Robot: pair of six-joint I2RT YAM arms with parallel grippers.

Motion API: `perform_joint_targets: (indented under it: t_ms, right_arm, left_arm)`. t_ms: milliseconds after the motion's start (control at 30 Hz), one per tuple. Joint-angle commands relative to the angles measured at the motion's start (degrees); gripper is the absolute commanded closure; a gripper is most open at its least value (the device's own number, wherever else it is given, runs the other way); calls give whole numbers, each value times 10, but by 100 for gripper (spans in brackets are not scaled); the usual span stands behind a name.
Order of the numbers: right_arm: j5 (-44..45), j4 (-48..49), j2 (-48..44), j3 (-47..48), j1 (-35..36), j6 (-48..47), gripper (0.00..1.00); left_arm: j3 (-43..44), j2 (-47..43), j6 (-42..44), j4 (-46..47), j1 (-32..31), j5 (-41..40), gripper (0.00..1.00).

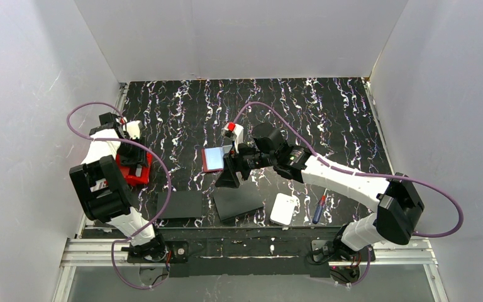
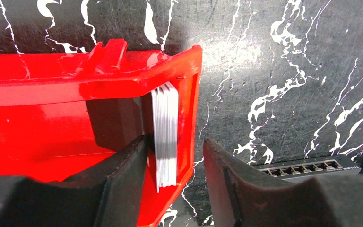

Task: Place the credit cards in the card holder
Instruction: Pick up the credit card from the storage box.

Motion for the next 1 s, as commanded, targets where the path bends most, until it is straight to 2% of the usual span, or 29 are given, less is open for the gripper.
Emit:
perform_joint_targets:
  t_ms: [0,333,767,967]
  right_arm:
    - [-4,16,-4,5,4,-1,25]
    - [-5,35,-3,3,6,0,26]
    - [-6,37,-3,2,8,1,26]
    - [-6,37,-5,2,9,0,26]
  left_arm:
    - [-2,-30,5,-13,3,8,59]
    - [4,-30,10,-18,3,8,70]
    - [9,-42,12,-23,4,8,73]
    - [8,-32,11,-24,5,12,79]
